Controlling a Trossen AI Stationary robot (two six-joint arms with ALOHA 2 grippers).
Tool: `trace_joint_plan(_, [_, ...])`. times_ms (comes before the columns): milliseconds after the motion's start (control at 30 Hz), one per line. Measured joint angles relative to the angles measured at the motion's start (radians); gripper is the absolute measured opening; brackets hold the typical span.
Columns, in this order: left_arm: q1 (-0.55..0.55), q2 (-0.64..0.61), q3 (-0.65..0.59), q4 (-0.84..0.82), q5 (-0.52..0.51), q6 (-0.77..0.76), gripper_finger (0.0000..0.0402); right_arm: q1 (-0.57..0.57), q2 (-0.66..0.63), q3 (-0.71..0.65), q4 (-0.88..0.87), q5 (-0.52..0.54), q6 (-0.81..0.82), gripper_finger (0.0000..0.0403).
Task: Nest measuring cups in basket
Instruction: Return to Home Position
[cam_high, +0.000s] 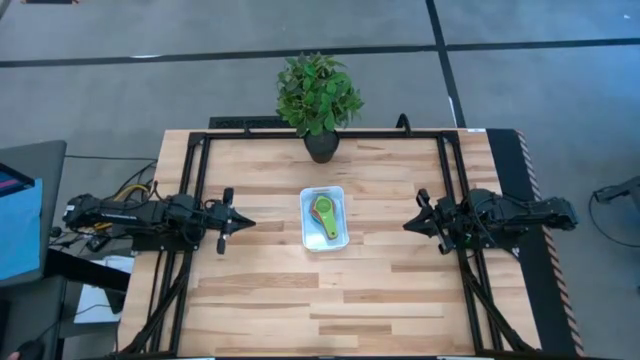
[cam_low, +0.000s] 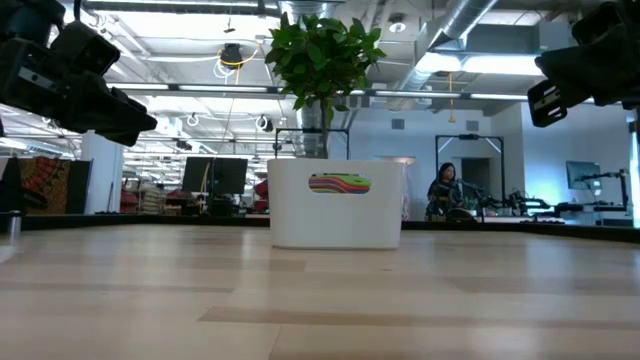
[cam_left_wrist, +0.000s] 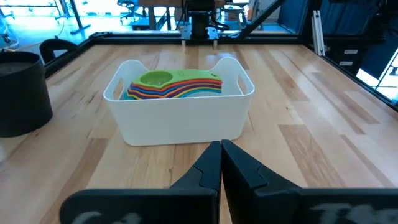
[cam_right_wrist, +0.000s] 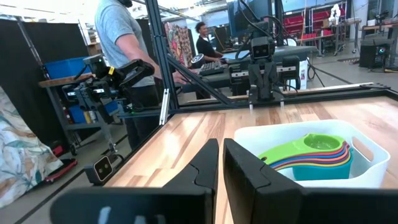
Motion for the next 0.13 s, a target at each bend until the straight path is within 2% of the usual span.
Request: trace_joint_plan(133, [0.000, 0.000, 0.000, 0.000, 0.000, 0.000, 0.0000, 0.000, 0.000, 0.000, 0.000, 0.000, 0.000, 0.0049])
